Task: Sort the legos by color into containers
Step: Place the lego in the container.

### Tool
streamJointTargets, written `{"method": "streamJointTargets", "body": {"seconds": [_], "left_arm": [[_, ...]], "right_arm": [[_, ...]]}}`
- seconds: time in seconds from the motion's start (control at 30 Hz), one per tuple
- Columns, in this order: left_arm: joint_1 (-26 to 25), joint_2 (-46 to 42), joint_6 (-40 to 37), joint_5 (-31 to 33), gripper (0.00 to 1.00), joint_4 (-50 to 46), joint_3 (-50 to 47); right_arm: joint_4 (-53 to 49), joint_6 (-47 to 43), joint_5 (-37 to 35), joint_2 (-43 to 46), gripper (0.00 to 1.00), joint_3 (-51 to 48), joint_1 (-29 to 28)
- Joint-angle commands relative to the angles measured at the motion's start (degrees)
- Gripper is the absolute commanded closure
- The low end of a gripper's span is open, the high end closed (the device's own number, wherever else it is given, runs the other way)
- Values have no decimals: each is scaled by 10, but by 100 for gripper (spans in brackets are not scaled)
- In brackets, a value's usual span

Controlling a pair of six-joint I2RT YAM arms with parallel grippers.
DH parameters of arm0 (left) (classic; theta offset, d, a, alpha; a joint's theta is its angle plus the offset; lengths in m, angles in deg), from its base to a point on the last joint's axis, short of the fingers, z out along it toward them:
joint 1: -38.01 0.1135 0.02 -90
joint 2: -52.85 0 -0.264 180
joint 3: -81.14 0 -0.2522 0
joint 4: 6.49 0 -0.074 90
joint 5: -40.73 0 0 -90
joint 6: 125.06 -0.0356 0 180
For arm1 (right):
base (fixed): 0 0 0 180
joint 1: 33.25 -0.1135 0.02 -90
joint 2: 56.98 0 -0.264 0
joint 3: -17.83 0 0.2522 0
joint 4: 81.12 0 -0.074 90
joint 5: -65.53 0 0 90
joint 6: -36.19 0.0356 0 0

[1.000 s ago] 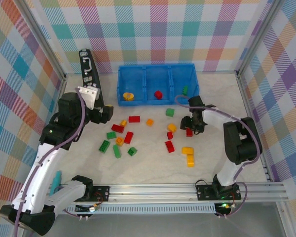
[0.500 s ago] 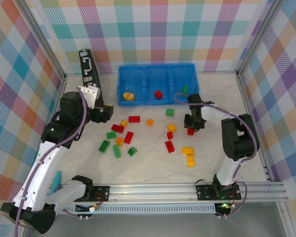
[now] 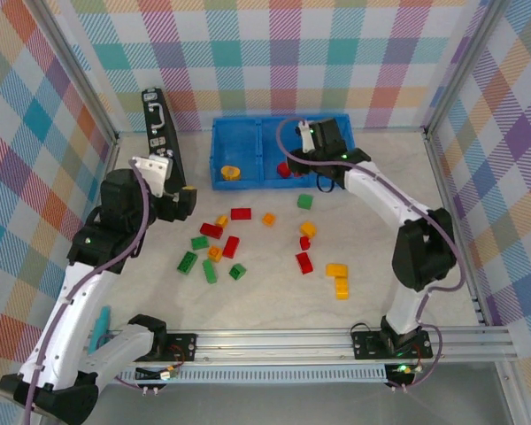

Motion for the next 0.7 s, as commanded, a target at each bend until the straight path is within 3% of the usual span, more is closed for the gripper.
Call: {"method": "streamJointTargets", "body": {"seconds": [0.0, 0.23, 0.67], "left_arm": [[5, -12, -4, 21, 0, -2, -4], [6, -19, -8, 43, 0, 1, -15], [15, -14, -8, 31, 0, -4, -15]], "right_arm": [[76, -52, 17, -54, 75, 10, 9], [126, -57, 36, -121, 74, 61, -1], [131, -150, -48, -245, 71, 159, -42]]}}
